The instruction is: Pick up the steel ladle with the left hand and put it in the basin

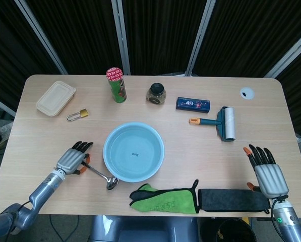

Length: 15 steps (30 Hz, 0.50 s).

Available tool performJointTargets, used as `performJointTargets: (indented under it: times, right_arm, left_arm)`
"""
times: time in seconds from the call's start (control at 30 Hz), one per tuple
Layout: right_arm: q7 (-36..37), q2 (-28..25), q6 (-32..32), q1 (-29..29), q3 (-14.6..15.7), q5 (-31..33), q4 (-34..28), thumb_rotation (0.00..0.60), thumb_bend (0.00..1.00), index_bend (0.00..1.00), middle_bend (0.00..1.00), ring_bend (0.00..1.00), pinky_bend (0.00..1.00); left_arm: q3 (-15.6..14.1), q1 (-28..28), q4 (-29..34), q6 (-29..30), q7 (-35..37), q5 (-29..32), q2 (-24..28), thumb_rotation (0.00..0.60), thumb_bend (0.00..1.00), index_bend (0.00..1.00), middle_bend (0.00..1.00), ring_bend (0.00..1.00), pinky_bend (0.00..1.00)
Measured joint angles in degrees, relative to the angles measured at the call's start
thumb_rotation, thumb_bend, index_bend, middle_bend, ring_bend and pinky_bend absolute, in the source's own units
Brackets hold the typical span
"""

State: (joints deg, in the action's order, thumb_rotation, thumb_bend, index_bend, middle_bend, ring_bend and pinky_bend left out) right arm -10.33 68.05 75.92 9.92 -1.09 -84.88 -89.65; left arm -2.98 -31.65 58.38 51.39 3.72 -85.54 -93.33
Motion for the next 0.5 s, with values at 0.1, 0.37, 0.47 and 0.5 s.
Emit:
performJointTargets:
  times: [0.1,0.37,0.47,0.5]
  right_arm:
    - [0.0,0.0,0.0,0.0,0.0,0.0,0.0,0.600,0.00,0.00,0.00,0.00,0.00]
    - [-0.2,0.1,-0.1,0.1,0.1,-0.2,0.0,0.600,0.00,0.00,0.00,0.00,0.00]
    - [-0.2,0.1,-0.1,0.1,0.1,-0.2,0.0,0.600,0.00,0.00,0.00,0.00,0.00]
    - [-0.3,0.2,-0.1,0.1,0.2,-0.4,-0.1,0.600,0.00,0.00,0.00,0.00,0.00]
  left_arm:
    - [-0.2,0.1,0.4,0.3,0.1,-0.1,0.4,0.600,0.46,0.57,0.00,0.00,0.00]
    - [-0.7,0.6,2.0,1.0,0.3,-0.5,1.4,0.600,0.47,0.59,0.00,0.00,0.00]
    - [-1.3,1.3,3.5,2.6,0.4,-1.3,2.3,0.600,0.48,0.60,0.00,0.00,0.00]
    - [-1.6,1.6,4.1,3.5,0.4,-1.7,2.7,0.600,0.49,0.60,0.00,0.00,0.00]
